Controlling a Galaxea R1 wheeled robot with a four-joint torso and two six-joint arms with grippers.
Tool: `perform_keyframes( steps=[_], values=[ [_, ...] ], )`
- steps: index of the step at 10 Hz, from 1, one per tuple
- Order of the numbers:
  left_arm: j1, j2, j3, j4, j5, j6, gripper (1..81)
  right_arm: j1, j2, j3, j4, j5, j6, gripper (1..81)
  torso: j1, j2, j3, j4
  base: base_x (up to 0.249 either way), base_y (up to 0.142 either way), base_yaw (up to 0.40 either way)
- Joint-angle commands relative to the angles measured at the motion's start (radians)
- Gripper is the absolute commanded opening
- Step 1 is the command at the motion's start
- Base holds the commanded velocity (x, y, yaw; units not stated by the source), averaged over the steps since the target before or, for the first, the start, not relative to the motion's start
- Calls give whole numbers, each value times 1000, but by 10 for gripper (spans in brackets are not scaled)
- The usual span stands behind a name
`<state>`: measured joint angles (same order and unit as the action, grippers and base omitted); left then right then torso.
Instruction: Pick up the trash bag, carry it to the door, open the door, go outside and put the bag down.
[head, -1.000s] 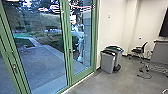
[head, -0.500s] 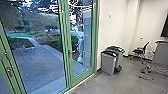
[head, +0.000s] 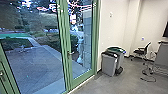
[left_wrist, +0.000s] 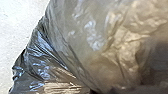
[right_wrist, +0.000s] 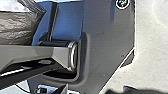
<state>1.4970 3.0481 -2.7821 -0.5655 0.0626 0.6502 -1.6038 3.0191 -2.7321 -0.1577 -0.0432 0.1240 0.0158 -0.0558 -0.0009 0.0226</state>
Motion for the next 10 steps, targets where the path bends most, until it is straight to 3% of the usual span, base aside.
perform_keyframes(
  steps=[1, 10],
  values=[
    [-56, 3, 1, -8, 71, 2, 10, 44, -1, -4, -3, -52, -1, 811, 0, 0, 0, 0, 161, 0, 0],
    [-57, 6, 1, -11, 69, 0, 10, 44, -1, -4, -2, -52, -1, 811, 0, 0, 0, 0, 161, 0, 0]
  ],
)
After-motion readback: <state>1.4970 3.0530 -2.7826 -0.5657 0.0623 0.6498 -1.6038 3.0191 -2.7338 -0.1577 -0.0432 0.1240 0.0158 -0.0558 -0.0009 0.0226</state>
